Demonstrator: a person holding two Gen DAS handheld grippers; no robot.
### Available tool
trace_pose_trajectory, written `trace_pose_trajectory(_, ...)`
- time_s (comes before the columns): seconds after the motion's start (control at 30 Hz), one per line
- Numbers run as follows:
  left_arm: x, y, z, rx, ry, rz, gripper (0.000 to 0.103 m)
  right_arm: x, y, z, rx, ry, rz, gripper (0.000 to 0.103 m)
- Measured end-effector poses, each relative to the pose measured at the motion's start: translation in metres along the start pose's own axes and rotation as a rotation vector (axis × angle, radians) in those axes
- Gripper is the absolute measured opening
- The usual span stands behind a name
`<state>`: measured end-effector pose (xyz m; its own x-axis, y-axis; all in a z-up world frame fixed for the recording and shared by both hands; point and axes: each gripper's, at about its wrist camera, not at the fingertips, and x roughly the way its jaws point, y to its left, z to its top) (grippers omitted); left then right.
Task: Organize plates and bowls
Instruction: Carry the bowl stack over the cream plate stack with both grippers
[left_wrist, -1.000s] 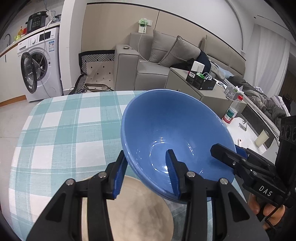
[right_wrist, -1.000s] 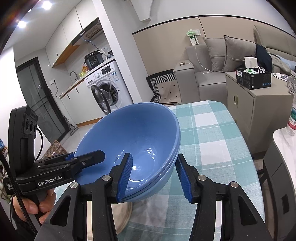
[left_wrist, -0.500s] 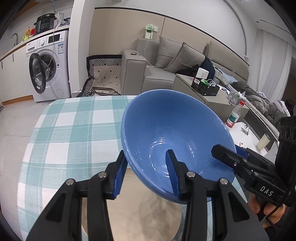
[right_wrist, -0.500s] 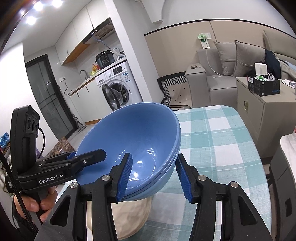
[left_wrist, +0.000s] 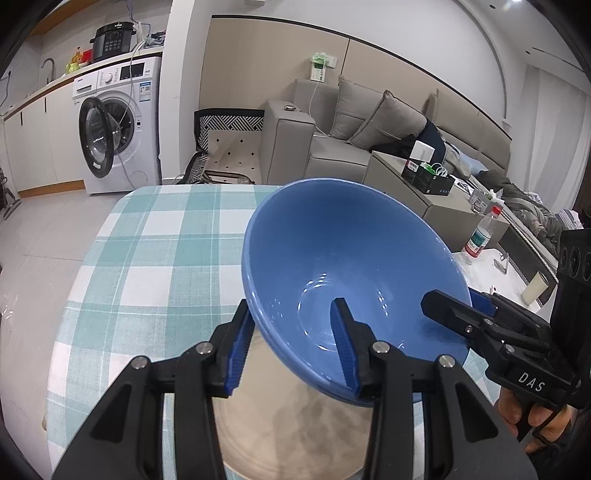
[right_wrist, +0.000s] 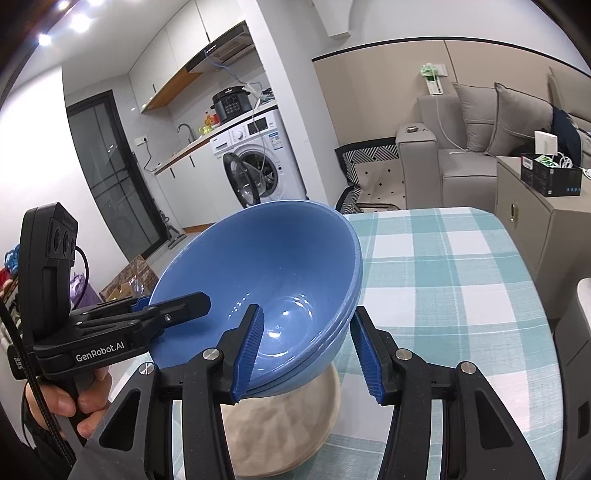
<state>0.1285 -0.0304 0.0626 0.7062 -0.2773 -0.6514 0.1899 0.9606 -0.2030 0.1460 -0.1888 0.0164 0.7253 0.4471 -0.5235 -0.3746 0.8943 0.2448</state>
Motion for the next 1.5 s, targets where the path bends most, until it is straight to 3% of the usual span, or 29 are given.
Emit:
trace_pose_trajectory(0.67, 0.006, 0.033, -0.03, -0.05, 0.037, 0.02, 0.041, 0.027, 0.025, -0.019, -0.034, 0.07, 0.014, 0.05)
trace_pose_trajectory(1.5, 0.014, 0.045, -0.045, -0.071, 0.062, 0.005, 0.042, 0.041, 0.033, -0.03, -0.047, 0.121, 0.002, 0.05)
